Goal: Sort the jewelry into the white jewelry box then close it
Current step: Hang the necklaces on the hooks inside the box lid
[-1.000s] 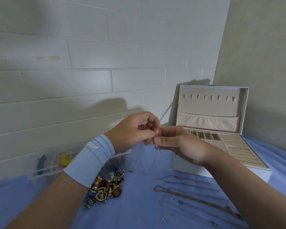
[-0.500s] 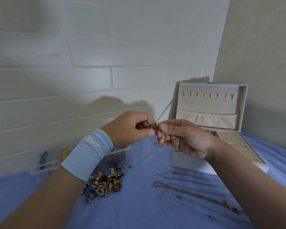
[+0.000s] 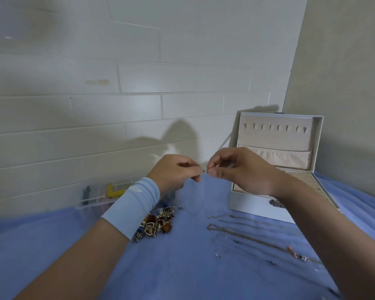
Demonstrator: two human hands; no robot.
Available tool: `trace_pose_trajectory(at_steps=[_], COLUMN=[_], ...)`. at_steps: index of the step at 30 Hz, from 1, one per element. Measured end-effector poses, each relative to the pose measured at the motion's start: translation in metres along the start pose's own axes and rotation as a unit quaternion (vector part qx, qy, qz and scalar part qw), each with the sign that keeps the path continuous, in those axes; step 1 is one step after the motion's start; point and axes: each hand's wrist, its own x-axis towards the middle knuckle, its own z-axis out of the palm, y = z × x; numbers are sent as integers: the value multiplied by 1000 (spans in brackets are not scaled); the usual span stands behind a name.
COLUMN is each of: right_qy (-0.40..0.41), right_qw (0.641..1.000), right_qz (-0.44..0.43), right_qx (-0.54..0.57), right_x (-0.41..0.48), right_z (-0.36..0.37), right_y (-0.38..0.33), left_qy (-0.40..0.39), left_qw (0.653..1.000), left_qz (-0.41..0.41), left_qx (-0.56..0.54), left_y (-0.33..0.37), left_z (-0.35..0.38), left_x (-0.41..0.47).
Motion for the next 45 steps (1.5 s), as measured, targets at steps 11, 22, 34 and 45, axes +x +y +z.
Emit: trace_pose_trajectory(at_steps=[11,22,34,45], right_qy=[13,18,53,153], right_qw=[999,976,980,986], right_qz=[2,83,110,21], right_qx=[35,198,159,62], right_x=[-13,-12,-14,-15], right_z=[25,48,68,78], right_y=[0,1,2,4], left_qy=[-99,-69,-39,-19], left_qw=[977,979,950,914], left_qz=[-90,-67,-146,-226], left_qx=[-168,-182,-274,-335], left_y=[-14,-31,-47,-51], left_z=[7,6,5,5], left_x=[-28,-37,-31,-31])
